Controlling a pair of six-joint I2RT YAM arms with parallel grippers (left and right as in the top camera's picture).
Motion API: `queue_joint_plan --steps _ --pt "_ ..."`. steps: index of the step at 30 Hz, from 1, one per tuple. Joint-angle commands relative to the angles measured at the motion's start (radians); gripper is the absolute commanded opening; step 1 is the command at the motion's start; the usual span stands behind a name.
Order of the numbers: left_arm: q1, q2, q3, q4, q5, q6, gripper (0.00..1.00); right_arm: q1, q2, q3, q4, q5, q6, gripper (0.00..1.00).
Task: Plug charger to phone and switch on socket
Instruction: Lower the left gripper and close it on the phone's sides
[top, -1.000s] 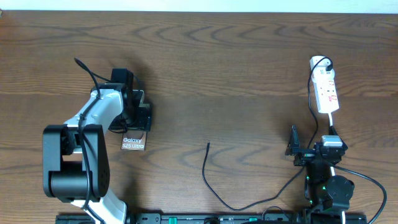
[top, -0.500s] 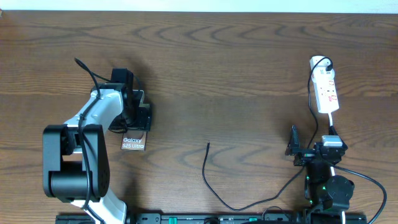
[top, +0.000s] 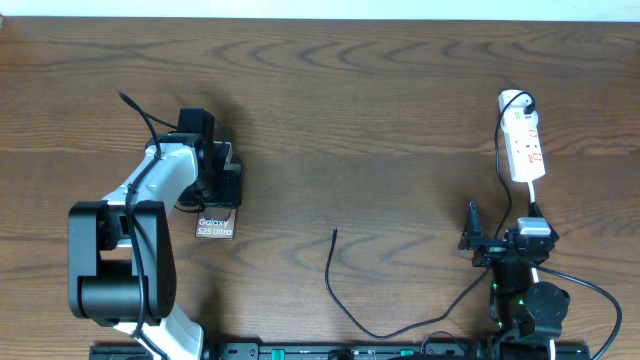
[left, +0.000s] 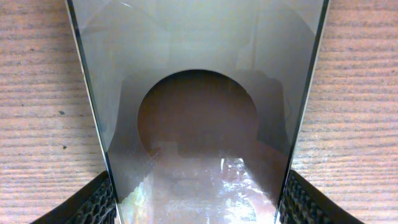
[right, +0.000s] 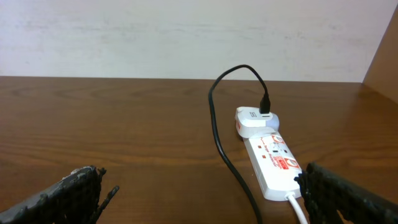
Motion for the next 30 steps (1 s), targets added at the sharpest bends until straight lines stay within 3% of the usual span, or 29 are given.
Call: queue_joint_plan --steps 1,16,25,30 --pt "0.0 0.021 -0.01 0.008 0.013 0.008 0.5 0.003 -0.003 -0.001 -0.005 0.001 0.0 0.99" --pt "0.0 0.021 -0.01 0.011 0.013 0.008 0.35 0.003 -0.003 -0.001 -0.005 0.0 0.0 0.99" --pt "0.0 0.021 -0.01 0.011 0.013 0.008 0.09 0.003 -0.003 -0.001 -0.005 0.0 0.0 0.99" --pt "0.0 0.021 -0.01 0.012 0.013 0.008 0.08 0.003 -0.003 -0.001 -0.005 0.0 0.0 0.99"
